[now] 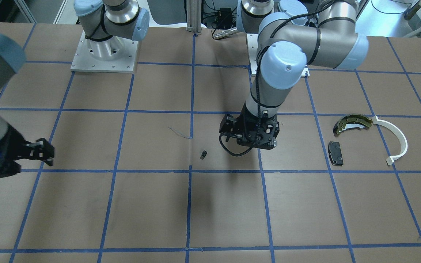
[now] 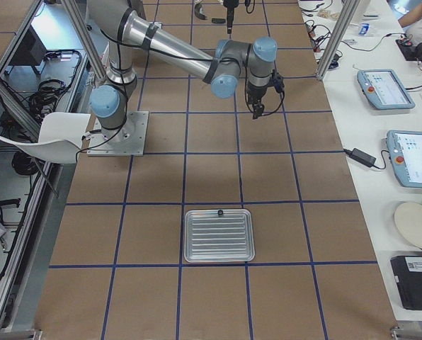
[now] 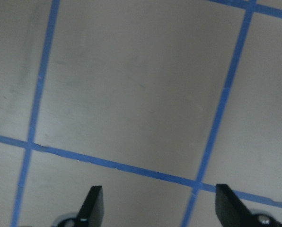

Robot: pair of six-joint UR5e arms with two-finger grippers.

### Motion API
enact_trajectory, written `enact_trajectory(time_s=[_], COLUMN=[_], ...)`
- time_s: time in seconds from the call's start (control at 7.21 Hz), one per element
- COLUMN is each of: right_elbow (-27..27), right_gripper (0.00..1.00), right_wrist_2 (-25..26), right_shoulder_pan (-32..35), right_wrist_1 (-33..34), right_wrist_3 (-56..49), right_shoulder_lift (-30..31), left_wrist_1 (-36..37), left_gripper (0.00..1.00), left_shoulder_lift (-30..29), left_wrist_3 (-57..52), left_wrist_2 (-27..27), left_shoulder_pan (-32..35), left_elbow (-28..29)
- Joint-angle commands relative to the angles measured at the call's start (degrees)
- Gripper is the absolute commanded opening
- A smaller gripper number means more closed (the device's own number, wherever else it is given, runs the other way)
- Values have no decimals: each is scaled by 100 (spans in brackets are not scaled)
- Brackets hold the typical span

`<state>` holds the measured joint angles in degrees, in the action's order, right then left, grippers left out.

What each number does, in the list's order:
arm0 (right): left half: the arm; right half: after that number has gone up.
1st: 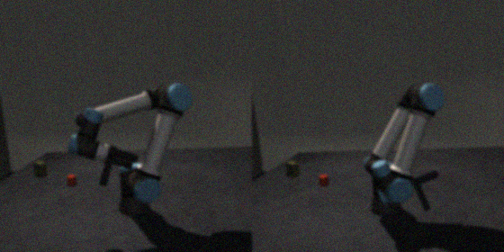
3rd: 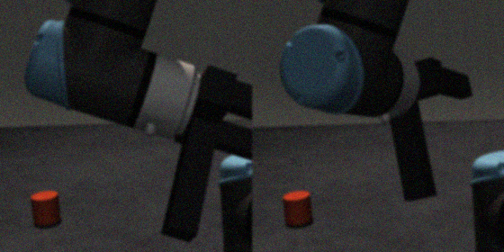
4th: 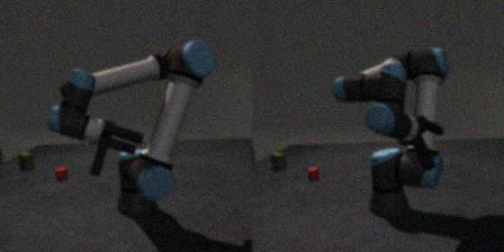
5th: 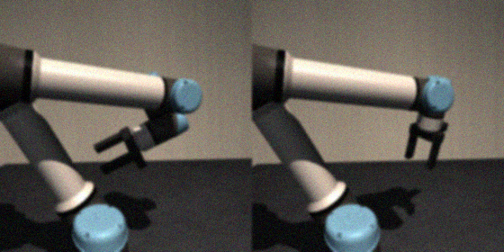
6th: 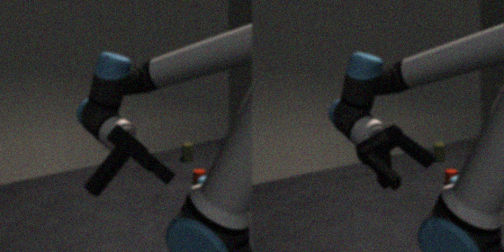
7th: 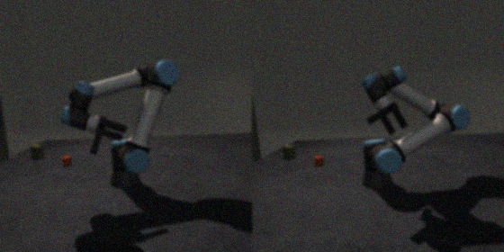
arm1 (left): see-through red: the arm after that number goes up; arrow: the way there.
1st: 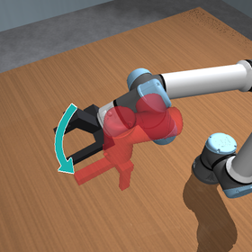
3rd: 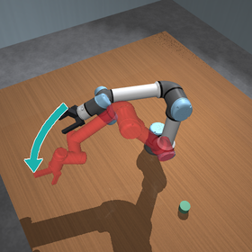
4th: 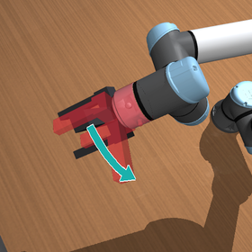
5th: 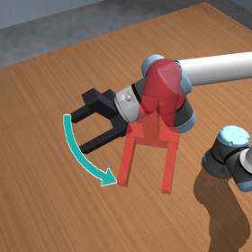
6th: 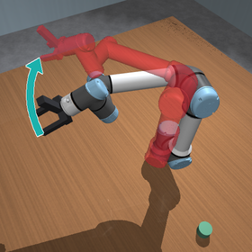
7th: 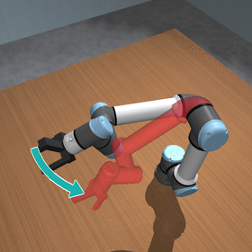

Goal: Place bearing gear from tray to pile

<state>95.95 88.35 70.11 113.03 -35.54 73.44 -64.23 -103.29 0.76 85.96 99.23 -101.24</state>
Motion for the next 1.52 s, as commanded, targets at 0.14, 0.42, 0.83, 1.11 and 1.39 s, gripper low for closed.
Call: enact_trajectory(time_s=[0.14, 0.42, 0.83, 1.11, 1.39], right_elbow=[-32, -93, -540, -463, -410], right_gripper=[85, 85, 82, 81, 78], right_wrist_2=[7, -568, -538, -564, -573], right_shoulder_pan=[-2171, -3305, -3759, -3759, -3759], right_wrist_1=[-124, -193, -220, -185, -46], right_wrist_3=[-3258, -5078, -7389, -8867, -9442], right_shoulder_lift=[-49, -320, -1048, -1218, -1332], left_wrist_1=[569, 920, 921, 956, 965], left_gripper=[100, 95, 92, 83, 53], left_shoulder_lift=[-744, -1060, -1386, -1501, -1571], left_wrist_3=[-128, -163, -155, -251, -374], left_wrist_2=[26, 26, 43, 43, 43], left_shoulder_pan=[735, 861, 984, 984, 984], left_elbow=[-10, -10, -19, -10, 8])
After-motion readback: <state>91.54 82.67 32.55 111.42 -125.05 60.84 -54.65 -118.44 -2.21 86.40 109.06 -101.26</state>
